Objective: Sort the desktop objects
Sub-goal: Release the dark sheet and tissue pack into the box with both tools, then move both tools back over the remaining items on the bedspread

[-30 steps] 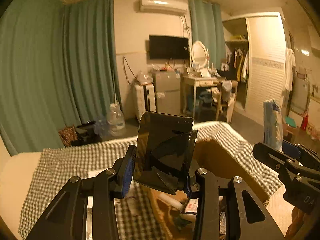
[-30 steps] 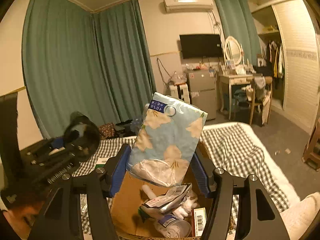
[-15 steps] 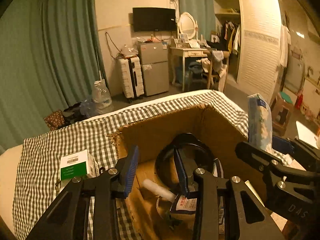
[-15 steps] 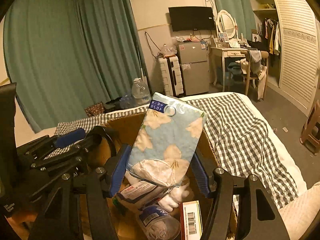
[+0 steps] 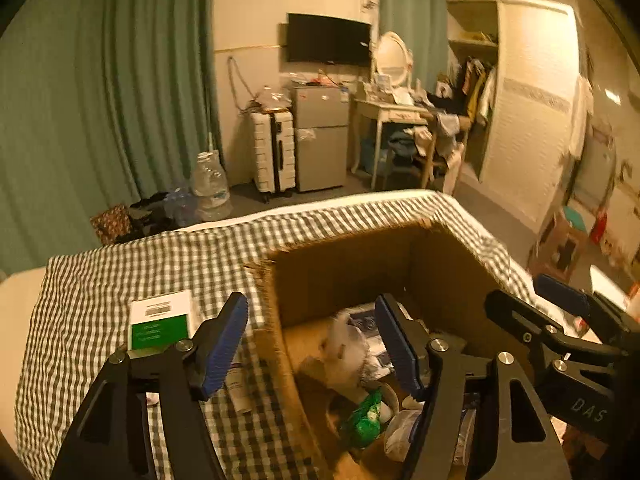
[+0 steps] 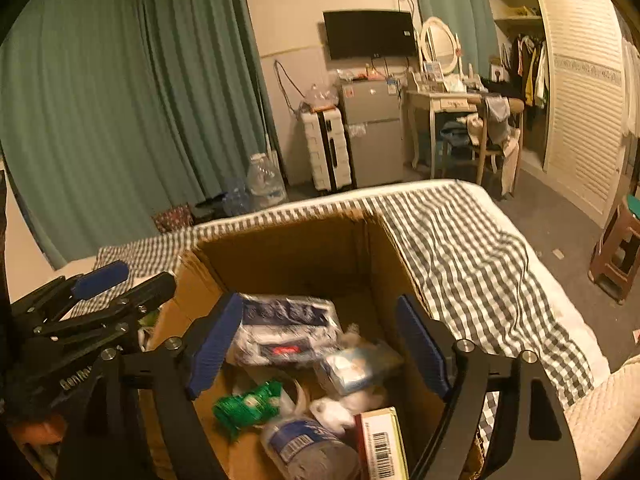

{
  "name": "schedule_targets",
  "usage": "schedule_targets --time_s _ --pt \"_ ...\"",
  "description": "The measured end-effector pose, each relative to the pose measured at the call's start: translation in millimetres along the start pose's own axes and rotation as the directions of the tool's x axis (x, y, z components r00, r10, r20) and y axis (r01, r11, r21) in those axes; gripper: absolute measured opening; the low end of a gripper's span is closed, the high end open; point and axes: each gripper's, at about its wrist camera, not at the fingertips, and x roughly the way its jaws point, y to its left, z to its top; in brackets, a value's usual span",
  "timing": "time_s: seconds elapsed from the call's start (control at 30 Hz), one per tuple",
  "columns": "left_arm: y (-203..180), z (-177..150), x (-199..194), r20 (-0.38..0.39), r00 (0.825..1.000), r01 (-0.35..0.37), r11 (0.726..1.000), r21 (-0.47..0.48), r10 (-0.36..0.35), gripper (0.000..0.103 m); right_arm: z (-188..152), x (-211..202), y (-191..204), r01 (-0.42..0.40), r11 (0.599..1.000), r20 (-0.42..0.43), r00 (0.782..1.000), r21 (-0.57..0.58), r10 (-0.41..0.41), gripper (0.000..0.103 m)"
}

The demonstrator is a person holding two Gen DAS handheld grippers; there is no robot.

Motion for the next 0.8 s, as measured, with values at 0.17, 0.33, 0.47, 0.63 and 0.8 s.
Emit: schedule_targets --time_s 0.17,0.33,0.47,0.63,0.8 --pt "26 12 -27 0.055 0.997 -0.056 0.998 -0.025 0.057 0.084 16 -6 13 -0.020 1.000 0.054 0.998 0.002 0.020 0.089" --pt "60 23 -60 0.108 0.988 -0.110 0.993 -0.032 0.113 0.099 30 -20 26 -0.059 0.998 0.120 0.991 0.025 0.056 0.095" --pt "95 29 -84 0.142 0.973 -0.172 0.983 -0.062 0.179 0.103 38 -31 40 -0.115 0.993 0.175 0.979 0.025 0.109 0.103" --pt "146 32 -104 0.133 0.959 -0.233 0.965 -0.123 0.248 0.103 48 -28 77 -0.116 0.991 0.184 0.975 -0.070 0.127 0.103" --pt "187 26 -117 0.122 0.944 -0.281 0.942 -0.186 0.306 0.103 49 -26 114 -0.139 0.980 0.180 0.970 -0.140 0.163 0.103"
